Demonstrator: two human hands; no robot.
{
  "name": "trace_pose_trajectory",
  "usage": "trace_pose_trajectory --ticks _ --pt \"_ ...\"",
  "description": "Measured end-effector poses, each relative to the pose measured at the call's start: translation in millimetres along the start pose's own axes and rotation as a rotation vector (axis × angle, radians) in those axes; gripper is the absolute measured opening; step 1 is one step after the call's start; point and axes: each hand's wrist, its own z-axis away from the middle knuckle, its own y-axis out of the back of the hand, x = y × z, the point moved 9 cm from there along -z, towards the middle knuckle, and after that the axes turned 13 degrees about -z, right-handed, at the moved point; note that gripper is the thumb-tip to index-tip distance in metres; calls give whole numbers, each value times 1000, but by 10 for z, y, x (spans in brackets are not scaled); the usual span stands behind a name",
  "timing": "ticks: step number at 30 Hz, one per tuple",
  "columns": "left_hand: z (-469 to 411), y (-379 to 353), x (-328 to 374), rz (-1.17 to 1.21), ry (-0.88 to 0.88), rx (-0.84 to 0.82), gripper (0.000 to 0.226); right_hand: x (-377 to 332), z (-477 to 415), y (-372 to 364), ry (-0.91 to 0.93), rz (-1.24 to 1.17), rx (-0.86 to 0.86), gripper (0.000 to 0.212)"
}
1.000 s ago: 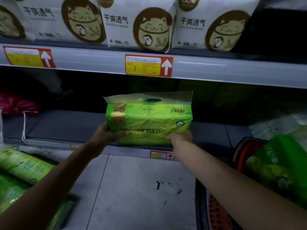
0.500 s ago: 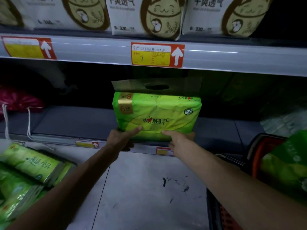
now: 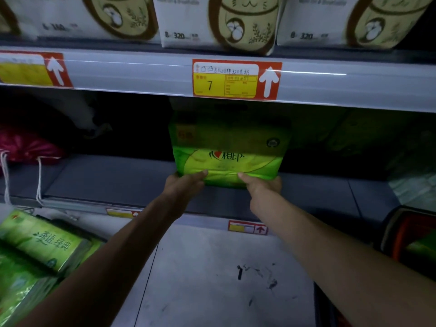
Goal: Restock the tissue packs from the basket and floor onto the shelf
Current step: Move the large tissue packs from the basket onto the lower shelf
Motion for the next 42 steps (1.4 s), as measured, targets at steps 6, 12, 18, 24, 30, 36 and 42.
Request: trace_pose_trajectory --ticks 6,12,18,24,30,36,42 --pt "-191 -106 123 48 -69 40 59 24 -348 -299 -19 -129 -16 83" --pt "-344 -353 102 105 -11 -33 39 -133 -295 -321 -56 -172 5 71" --pt "-362 -493 66 167 10 -97 52 -122 -296 -296 -108 -282 32 67" --pt "-86 -565 157 74 -6 -137 66 -39 -66 -200 -179 -70 -26 40" --pt "567 -706 253 -202 -53 -172 77 -153 437 -169 -278 141 -235 28" --pt "1469 -964 526 -436 -159 -266 54 -1058 1120 185 107 419 -417 64" --pt "2585 -1574 365 -686 -195 -452 41 -1713 1432 851 384 568 -517 62"
